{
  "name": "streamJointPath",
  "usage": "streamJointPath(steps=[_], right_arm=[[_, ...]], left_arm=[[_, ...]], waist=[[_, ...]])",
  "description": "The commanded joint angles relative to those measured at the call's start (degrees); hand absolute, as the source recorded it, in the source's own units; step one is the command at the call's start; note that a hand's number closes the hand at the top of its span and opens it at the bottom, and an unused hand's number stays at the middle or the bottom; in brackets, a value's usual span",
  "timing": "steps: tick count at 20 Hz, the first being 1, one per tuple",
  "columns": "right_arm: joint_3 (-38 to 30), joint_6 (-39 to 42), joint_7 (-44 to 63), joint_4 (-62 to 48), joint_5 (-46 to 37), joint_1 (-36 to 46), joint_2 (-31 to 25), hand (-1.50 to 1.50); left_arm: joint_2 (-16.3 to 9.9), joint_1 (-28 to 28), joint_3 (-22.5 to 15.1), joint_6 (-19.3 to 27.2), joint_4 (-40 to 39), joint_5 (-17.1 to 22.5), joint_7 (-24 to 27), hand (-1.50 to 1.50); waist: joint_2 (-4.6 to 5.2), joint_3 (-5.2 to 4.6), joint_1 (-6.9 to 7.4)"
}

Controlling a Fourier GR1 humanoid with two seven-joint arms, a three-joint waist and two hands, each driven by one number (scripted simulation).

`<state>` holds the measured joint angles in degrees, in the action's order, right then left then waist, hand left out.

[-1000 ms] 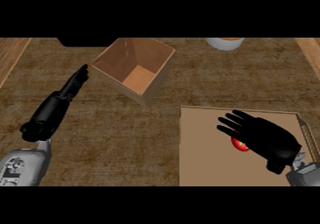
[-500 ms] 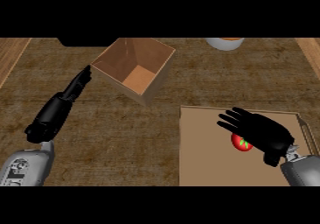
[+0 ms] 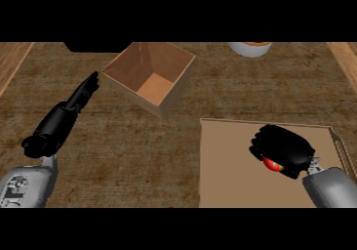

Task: Pick the tomato from the tray and place it in the cardboard box

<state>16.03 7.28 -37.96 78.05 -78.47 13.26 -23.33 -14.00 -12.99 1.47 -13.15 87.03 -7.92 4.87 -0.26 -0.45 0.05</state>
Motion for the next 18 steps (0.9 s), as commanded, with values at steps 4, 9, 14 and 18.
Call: streamJointPath(steps=[4, 9, 14, 18], right_arm=[[9.62, 7.69, 17.55, -0.29, -4.57, 3.47, 22.41, 1.5], [12.29, 9.33, 27.03, -0.19, 2.66, 7.05, 22.96, 1.5], [16.03, 4.93, 38.49, 1.46, 8.93, 15.56, 23.21, 1.5], [20.31, 1.8, 48.81, 1.06, 11.71, 24.11, 23.29, 1.5]], left_arm=[[0.96, -1.94, -0.95, -0.52, 0.82, 0.12, -1.71, 0.0], [1.45, -3.34, -2.97, -2.02, 0.84, 0.02, -0.68, 0.0], [2.77, -4.54, -5.2, -2.51, -0.05, -0.73, -0.18, 0.0], [3.23, -5.67, -5.89, -2.46, -0.65, -1.24, -0.83, 0.0]], waist=[[0.64, 0.38, 2.96], [1.86, 0.64, 8.03], [1.67, 0.59, 10.29], [1.24, 0.42, 10.52]])
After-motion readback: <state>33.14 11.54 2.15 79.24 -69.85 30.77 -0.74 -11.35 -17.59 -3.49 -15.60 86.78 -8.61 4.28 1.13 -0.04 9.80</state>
